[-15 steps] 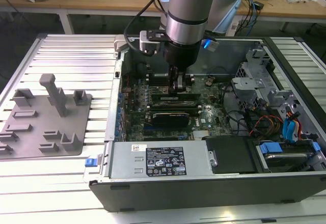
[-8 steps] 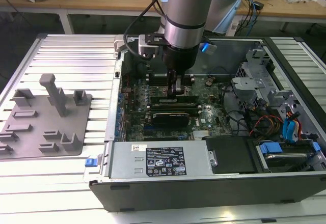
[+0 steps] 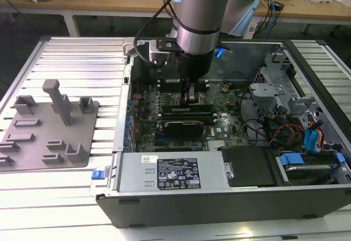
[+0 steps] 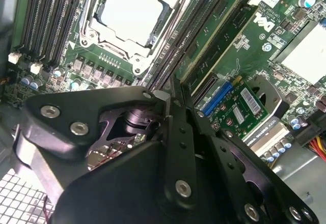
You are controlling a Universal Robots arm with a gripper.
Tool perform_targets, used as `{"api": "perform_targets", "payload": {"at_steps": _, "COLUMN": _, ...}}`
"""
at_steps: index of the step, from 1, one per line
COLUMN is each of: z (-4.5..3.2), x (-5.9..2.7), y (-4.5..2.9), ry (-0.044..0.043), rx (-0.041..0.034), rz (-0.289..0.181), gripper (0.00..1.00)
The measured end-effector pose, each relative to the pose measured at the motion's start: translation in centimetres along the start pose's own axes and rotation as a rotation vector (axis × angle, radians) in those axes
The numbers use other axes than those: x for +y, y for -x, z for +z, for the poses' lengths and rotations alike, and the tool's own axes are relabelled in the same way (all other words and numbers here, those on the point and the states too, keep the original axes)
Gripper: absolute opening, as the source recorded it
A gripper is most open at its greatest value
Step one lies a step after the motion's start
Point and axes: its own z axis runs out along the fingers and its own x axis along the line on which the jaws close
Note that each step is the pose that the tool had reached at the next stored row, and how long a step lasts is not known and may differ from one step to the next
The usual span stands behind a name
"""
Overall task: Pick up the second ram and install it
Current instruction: 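Insert the second ram into the second slot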
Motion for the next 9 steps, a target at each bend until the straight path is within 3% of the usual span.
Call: {"api": "perform_targets", "payload": {"at_steps": 9, "z": 0.43, "x": -0.24, "y": -0.1, "ry": -0.0004, "rx": -0.0008, "rz": 0.015, "gripper": 0.09}}
